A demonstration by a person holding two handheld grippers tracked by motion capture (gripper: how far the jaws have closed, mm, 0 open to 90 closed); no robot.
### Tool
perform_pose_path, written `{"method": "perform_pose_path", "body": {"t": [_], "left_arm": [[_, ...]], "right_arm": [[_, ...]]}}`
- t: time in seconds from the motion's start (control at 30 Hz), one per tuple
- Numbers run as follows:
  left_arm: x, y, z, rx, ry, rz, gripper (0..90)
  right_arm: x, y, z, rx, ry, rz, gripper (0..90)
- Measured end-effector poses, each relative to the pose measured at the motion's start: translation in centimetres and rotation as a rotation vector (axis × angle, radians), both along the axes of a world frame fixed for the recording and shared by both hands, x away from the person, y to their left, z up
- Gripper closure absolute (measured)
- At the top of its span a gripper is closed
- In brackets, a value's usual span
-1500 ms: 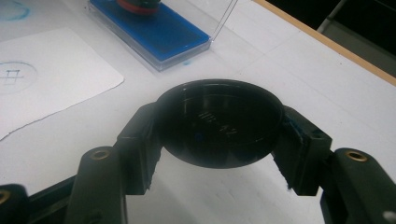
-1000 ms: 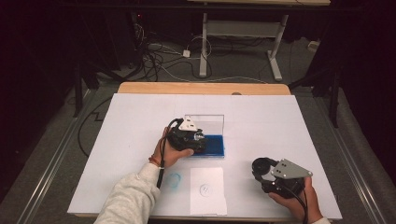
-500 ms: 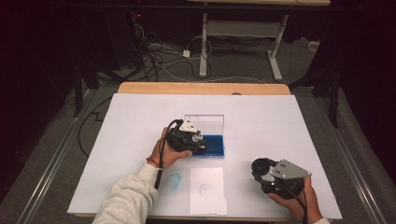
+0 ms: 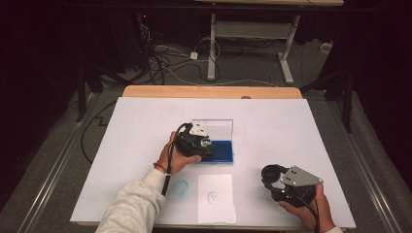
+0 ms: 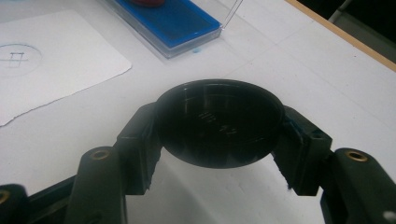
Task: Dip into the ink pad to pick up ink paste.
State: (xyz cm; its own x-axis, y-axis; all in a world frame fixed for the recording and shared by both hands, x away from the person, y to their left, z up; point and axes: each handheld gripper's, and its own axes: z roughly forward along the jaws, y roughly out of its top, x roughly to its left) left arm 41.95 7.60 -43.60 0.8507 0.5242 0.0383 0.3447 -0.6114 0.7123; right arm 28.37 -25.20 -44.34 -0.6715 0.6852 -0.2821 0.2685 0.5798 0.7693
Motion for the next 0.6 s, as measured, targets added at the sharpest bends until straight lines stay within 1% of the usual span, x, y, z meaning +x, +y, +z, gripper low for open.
{"method": "perform_pose_path", "body": {"t": [0.2,0.33,0.47,0.6], "left_arm": [[-0.11,0.07,-0.04,0.0,0.001,0.003,54.6],[-0.24,0.02,0.01,0.016,-0.005,-0.001,54.6],[-0.28,-0.04,0.01,0.016,-0.004,0.002,54.6],[-0.28,-0.1,0.1,0.026,-0.001,-0.001,54.6]], "right_arm": [[-0.04,-0.01,0.04,0.001,-0.002,-0.001,38.7],[-0.11,-0.01,0.1,0.002,-0.004,0.002,38.7],[-0.13,-0.07,0.17,0.004,-0.007,0.004,38.8],[-0.21,-0.01,0.21,0.002,-0.008,0.006,38.8]]}}
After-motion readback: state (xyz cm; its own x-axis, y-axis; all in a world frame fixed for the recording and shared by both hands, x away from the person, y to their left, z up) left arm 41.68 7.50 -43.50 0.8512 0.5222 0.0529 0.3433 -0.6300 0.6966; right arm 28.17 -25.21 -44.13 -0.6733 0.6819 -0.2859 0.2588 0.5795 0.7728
